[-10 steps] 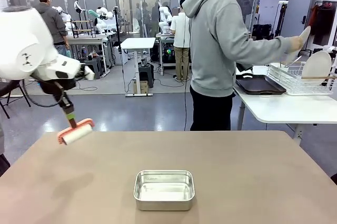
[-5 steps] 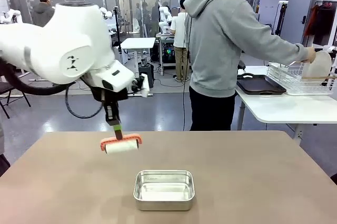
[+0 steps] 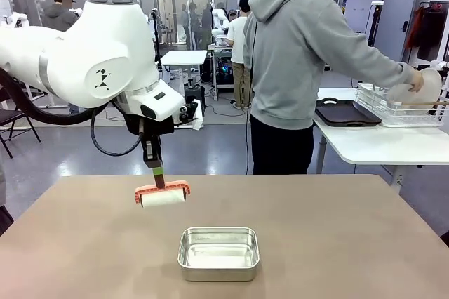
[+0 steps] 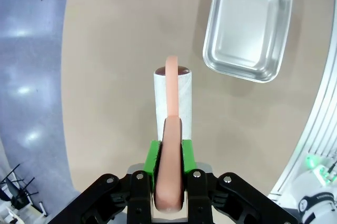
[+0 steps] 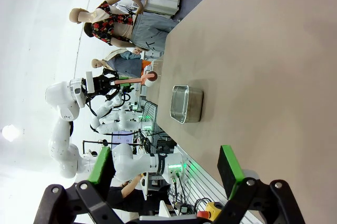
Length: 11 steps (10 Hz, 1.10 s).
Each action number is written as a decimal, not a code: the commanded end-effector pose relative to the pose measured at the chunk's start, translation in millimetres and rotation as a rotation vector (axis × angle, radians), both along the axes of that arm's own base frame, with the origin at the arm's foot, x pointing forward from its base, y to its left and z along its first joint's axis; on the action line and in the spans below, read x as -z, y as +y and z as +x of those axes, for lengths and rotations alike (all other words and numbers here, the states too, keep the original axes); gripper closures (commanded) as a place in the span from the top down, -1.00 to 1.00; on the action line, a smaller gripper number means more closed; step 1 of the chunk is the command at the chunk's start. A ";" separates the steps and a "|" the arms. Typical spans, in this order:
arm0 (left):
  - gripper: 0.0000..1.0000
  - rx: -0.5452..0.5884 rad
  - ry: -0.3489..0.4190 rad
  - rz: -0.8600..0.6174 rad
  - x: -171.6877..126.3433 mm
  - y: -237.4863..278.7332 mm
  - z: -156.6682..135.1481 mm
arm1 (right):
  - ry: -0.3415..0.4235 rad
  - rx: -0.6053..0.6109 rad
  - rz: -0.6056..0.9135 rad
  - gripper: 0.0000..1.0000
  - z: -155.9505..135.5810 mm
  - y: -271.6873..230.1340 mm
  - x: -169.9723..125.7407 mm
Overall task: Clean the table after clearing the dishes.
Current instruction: Place the Lint Roller back on top of the Airtight Container.
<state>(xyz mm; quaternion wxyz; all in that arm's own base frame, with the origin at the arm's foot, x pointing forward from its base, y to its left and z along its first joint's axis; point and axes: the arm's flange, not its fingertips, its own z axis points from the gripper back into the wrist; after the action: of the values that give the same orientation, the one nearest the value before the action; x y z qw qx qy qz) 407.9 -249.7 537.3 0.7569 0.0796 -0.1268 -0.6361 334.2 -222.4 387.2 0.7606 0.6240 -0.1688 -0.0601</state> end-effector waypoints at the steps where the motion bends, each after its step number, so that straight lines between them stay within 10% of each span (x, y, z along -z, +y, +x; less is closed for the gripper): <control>1: -0.58 0.009 -0.025 -0.005 2.7 2.4 -1.5 | -0.005 0.001 0.000 1.00 -1.2 0.0 -3.3; 6: -0.58 0.222 0.111 -0.043 10.3 -51.2 -34.6 | -0.005 0.001 0.000 1.00 -1.2 0.0 -3.3; 11: -0.58 0.360 0.164 0.039 49.7 -106.6 -8.7 | -0.005 0.001 0.000 1.00 -1.2 0.0 -3.3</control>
<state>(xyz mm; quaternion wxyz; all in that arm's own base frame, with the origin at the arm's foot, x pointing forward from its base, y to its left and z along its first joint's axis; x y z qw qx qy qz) 383.9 -354.6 476.7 0.6507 0.0048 -0.0645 -0.7566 334.3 -222.4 387.3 0.7606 0.6240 -0.1688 -0.0600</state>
